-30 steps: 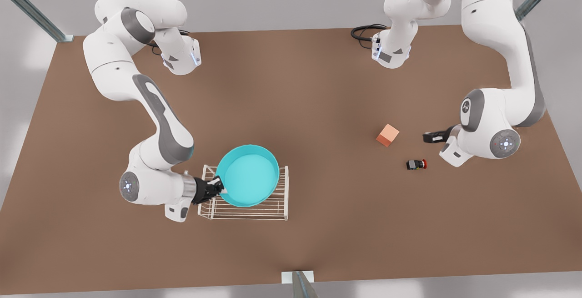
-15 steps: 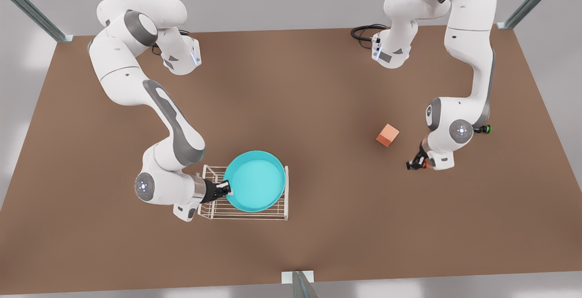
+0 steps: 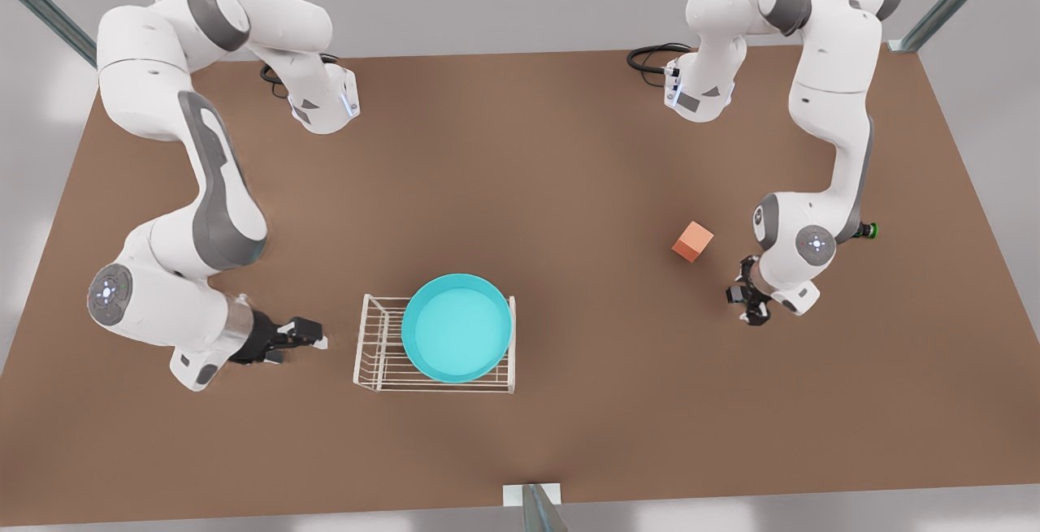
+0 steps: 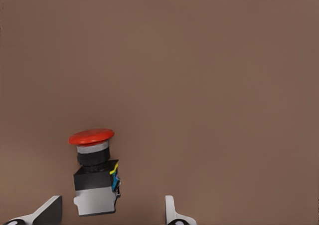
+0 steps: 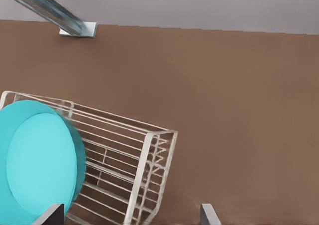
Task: Place the plate on the shelf with right arm and place the red button switch in the plate with left arm
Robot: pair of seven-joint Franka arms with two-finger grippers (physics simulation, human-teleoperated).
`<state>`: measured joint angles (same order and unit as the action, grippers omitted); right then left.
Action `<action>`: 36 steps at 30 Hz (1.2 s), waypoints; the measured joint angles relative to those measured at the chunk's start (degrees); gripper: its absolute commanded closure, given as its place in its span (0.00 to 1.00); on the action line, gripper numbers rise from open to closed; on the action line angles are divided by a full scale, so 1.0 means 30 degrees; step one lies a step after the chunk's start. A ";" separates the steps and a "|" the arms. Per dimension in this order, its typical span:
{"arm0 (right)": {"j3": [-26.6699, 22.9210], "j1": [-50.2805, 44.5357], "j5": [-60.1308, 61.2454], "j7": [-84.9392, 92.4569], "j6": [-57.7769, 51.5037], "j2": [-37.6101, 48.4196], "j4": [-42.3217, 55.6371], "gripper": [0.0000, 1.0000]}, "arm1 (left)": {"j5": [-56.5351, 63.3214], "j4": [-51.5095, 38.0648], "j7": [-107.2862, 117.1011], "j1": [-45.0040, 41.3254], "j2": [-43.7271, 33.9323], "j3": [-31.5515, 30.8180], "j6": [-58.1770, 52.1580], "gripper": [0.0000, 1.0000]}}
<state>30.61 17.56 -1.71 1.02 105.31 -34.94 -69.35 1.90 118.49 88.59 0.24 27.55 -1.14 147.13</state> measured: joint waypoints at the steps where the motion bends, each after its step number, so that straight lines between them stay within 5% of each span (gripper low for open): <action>1: -0.0132 0.0556 -0.1009 0.0115 -0.0685 0.0448 0.0064 0.00 | 0.0016 0.0026 0.0215 0.0067 0.0000 0.0001 0.0012 0.00; 4: -0.0910 0.1059 -0.3477 0.0640 -0.3493 0.2412 0.0881 0.00 | 0.0055 0.0051 0.0639 0.0074 0.0026 0.0000 -0.0166 0.00; 7: -0.4192 -0.1287 -0.3685 0.1104 -0.6677 0.6235 0.0248 0.00 | 0.0080 0.0055 0.0884 0.0094 0.0188 0.0000 -0.0416 0.00; 10: -0.5272 -0.2875 -0.3326 0.1482 -0.8634 0.8823 -0.1289 0.00 | 0.0220 0.0023 0.1089 0.0096 0.0299 0.0000 -0.0709 0.00; 19: -0.6191 -0.2840 -0.2286 0.2285 -1.0758 0.9620 -0.2437 0.00 | 0.0372 -0.0275 0.1558 0.0009 0.1154 -0.0028 -0.0931 0.00; 23: -0.6267 -0.2986 -0.2208 0.2538 -1.1054 0.9591 -0.2440 0.00 | 0.0356 -0.0370 0.1716 0.0009 0.1257 -0.0029 -0.0961 0.41; 25: -0.6285 -0.3019 -0.2189 0.2646 -1.1142 0.9590 -0.2440 0.00 | 0.0348 -0.0382 0.1770 0.0013 0.1258 -0.0030 -0.1001 0.52; 36: -0.6487 -0.3017 -0.2116 0.3109 -1.1275 0.9497 -0.2440 0.00 | 0.0191 -0.0722 0.2130 -0.0545 0.0008 -0.0027 -0.1379 0.61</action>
<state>11.15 8.51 -8.06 10.35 71.49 -6.45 -76.67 2.47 116.33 94.98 -1.40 27.57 -1.22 143.00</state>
